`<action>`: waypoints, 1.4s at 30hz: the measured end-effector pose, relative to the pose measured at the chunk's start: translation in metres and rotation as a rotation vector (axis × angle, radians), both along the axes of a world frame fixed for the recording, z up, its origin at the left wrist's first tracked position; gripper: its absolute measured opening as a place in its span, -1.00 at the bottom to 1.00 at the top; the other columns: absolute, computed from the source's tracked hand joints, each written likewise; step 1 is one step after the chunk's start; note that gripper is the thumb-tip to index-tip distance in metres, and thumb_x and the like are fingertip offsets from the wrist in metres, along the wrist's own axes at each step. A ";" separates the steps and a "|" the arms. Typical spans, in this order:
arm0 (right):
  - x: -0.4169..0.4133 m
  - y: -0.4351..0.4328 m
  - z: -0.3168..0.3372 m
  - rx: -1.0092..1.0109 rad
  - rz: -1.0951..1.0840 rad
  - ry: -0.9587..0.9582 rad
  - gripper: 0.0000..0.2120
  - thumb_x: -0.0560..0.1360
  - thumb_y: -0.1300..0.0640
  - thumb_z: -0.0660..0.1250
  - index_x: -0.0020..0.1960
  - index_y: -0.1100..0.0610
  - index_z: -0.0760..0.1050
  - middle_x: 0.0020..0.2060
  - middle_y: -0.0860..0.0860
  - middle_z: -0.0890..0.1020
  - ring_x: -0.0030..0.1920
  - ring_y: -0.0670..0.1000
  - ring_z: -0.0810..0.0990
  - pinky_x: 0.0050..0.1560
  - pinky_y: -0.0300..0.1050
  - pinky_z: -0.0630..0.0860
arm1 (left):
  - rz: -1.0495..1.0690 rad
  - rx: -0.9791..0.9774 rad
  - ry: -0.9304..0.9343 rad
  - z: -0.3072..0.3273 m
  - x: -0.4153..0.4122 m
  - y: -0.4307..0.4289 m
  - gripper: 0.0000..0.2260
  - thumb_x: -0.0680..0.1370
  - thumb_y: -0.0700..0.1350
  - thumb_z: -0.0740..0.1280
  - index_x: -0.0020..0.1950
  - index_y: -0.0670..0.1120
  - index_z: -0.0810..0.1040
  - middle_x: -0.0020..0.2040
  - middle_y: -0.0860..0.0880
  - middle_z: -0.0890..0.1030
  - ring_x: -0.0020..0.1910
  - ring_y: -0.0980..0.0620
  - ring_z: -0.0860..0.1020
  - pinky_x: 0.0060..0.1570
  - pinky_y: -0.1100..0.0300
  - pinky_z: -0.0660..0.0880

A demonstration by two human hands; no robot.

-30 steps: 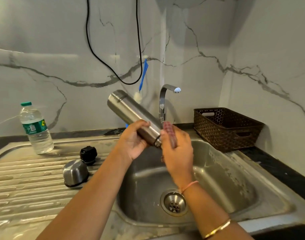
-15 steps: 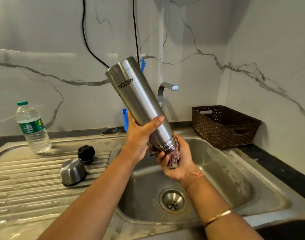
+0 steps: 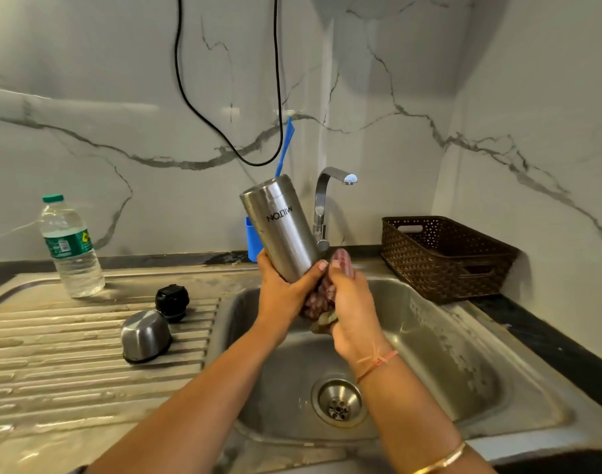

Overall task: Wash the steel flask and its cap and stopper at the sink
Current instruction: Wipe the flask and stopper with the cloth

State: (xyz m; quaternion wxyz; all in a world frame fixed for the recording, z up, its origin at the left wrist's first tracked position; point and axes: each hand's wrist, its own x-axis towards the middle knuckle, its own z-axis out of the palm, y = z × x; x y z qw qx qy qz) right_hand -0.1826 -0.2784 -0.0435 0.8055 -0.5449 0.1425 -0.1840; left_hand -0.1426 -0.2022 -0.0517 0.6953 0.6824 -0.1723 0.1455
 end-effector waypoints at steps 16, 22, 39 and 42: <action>0.003 0.032 0.030 -1.565 -0.197 -0.115 -0.47 0.59 -0.11 0.09 0.51 0.01 0.11 0.48 0.08 0.16 0.40 0.18 0.28 0.34 0.09 0.36 | -0.540 -0.188 0.397 -0.023 -0.008 0.046 -0.51 0.57 0.25 -0.02 0.18 -0.04 0.51 -0.13 -0.09 0.70 -0.18 0.00 0.67 -0.23 0.17 0.59; 0.038 0.021 0.076 -1.108 -0.085 -0.211 -0.61 0.58 -0.11 0.18 0.34 0.03 0.42 0.16 0.03 0.54 0.17 0.03 0.52 0.23 -0.06 0.44 | -0.571 -0.280 0.461 -0.024 -0.011 0.051 -0.40 0.55 0.29 -0.01 0.30 -0.13 0.45 -0.07 -0.15 0.67 -0.16 -0.04 0.64 -0.11 0.09 0.61; 0.008 0.048 0.030 -1.648 -0.105 -0.165 -0.47 0.55 -0.09 0.20 0.49 -0.09 0.19 0.51 0.04 0.11 0.48 0.15 0.13 0.42 0.10 0.27 | -0.644 -0.374 0.587 -0.020 -0.010 0.065 -0.49 0.55 0.25 0.09 0.18 -0.13 0.53 -0.15 -0.17 0.67 -0.27 -0.06 0.65 -0.27 0.13 0.61; 0.031 0.034 0.059 -1.366 -0.165 -0.201 -0.56 0.54 -0.07 0.26 0.40 -0.04 0.38 0.40 0.03 0.34 0.37 0.04 0.35 0.38 -0.05 0.30 | -0.653 -0.355 0.573 -0.019 -0.014 0.062 -0.44 0.44 0.29 0.21 0.12 -0.18 0.52 -0.17 -0.18 0.65 -0.30 -0.07 0.63 -0.24 0.10 0.61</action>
